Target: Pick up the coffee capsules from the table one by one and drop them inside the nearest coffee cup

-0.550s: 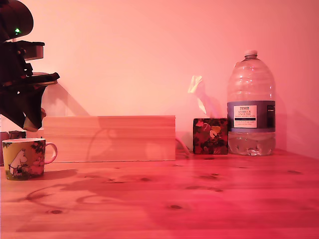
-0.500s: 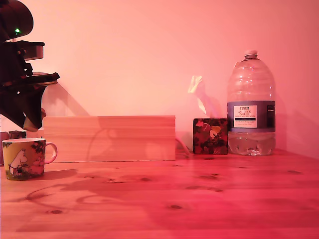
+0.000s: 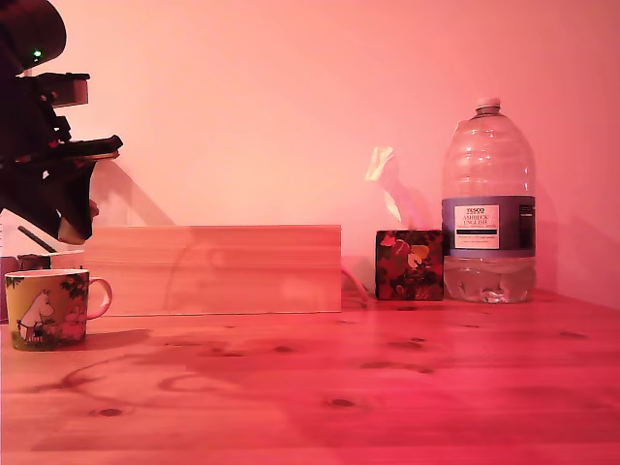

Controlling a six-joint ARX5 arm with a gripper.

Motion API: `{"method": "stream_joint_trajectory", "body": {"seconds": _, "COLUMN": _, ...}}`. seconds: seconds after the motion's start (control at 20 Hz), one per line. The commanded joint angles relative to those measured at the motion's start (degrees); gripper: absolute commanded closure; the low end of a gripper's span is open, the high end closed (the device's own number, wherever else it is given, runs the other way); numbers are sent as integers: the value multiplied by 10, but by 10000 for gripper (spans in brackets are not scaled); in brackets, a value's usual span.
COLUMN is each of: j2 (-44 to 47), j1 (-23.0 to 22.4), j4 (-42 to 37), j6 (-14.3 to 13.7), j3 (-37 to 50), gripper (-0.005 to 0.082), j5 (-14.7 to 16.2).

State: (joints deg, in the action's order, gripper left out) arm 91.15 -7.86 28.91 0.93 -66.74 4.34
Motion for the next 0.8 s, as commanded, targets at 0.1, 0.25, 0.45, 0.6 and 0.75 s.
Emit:
{"method": "stream_joint_trajectory", "body": {"seconds": 0.1, "j2": -40, "j1": 14, "j4": -2, "j6": -5, "j3": 7, "gripper": 569, "j5": -1}}
{"method": "stream_joint_trajectory", "body": {"seconds": 0.25, "j2": -70, "j1": 32, "j4": -1, "j6": -5, "j3": 7, "gripper": 569, "j5": -1}}
{"method": "stream_joint_trajectory", "body": {"seconds": 0.45, "j2": -83, "j1": 57, "j4": 8, "j6": -5, "j3": 7, "gripper": 569, "j5": -1}}
{"method": "stream_joint_trajectory", "body": {"seconds": 0.6, "j2": -83, "j1": 63, "j4": 14, "j6": -5, "j3": 7, "gripper": 569, "j5": -1}}
{"method": "stream_joint_trajectory", "body": {"seconds": 0.75, "j2": -83, "j1": 63, "j4": 11, "j6": -5, "j3": 7, "gripper": 569, "j5": -1}}
